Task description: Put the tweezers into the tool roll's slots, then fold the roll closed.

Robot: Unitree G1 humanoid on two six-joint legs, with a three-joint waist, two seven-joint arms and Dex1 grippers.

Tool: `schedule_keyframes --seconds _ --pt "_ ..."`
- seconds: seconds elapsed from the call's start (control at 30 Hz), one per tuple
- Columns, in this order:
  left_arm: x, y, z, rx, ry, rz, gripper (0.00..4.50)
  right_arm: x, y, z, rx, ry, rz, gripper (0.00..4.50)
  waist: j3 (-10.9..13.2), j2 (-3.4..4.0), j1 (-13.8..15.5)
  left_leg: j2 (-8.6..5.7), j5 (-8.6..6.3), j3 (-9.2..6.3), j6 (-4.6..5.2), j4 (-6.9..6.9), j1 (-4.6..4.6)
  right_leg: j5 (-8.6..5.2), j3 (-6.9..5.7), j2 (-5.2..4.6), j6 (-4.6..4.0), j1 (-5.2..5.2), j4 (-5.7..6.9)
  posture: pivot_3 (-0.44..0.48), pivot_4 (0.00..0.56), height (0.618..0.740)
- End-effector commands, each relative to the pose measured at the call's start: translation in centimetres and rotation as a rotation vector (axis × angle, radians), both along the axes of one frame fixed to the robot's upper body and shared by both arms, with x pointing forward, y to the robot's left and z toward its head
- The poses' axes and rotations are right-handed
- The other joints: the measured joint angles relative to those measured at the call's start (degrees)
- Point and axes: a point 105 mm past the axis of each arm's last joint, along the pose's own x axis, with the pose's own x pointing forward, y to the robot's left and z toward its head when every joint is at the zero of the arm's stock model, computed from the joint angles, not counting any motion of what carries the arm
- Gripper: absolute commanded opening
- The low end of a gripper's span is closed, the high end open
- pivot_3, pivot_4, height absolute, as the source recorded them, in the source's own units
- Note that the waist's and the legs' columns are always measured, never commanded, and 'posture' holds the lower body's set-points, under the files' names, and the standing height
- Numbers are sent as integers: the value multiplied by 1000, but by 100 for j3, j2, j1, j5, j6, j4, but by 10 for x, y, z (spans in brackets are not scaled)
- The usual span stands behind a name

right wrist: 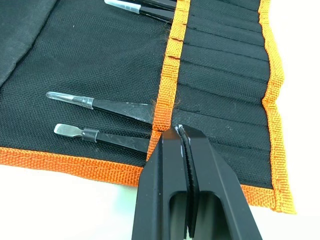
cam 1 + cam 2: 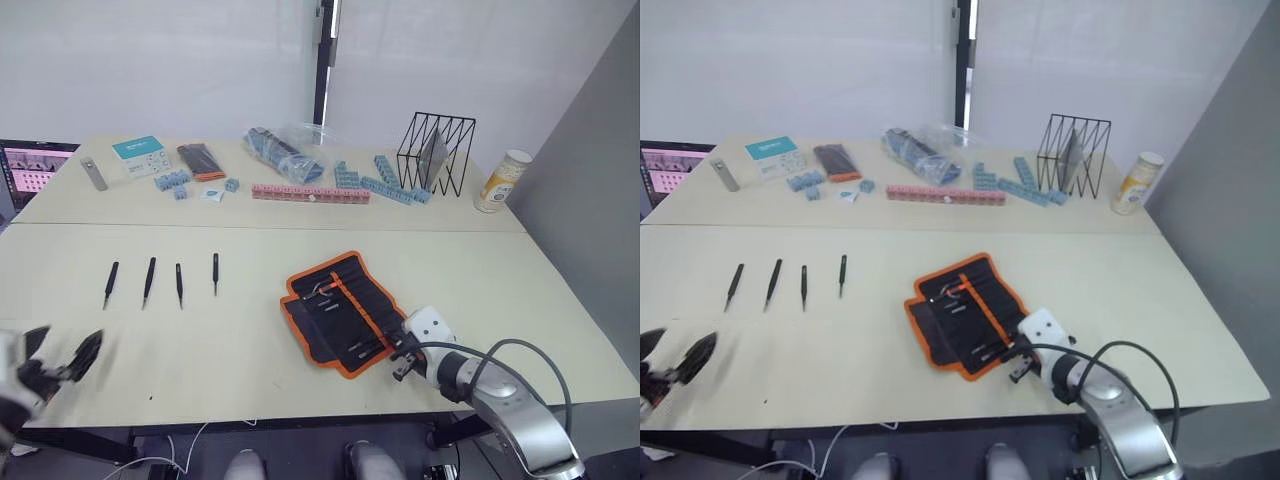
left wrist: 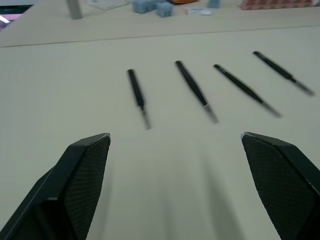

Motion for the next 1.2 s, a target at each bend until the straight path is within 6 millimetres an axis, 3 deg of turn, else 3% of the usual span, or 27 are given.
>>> schedule_keyframes --seconds 0.03,0.23,0.47,0.7,1.03,1.2 --pt "-23 5 8 57 -32 23 4450 -17 -2 -40 -12 184 13 0 -3 6 -12 4 -2 0 -1 0 -3 0 -12 -4 0 -1 -12 0 150 738" --pt "-56 12 1 58 -12 115 4450 -15 -1 -43 -13 183 27 0 -11 17 -38 90 -8 12 -4 12 -75 10 -132 -10 -15 -15 -134 0 150 738" --pt "-49 14 -5 41 -11 124 4450 -16 0 -45 -13 184 31 0 -20 31 -18 136 -8 37 -5 12 -95 29 -209 -20 -47 -52 -146 0 150 738" --pt "-12 12 -9 -2 -9 112 4450 -18 0 -42 -10 181 24 0 -27 43 9 151 -12 40 -12 11 -86 48 -246 -21 -74 -53 -141 0 150 738" --pt "66 14 -19 -19 80 97 4450 -20 6 -37 4 171 17 0 -31 37 149 154 -54 51 -79 11 -1 62 -247 -20 -81 -54 -15 0 150 738" --pt "95 24 -24 -37 110 118 4450 -19 9 -36 9 161 6 0 -32 35 171 158 -58 48 -84 3 18 62 -247 -8 -80 -55 27 0 150 738"
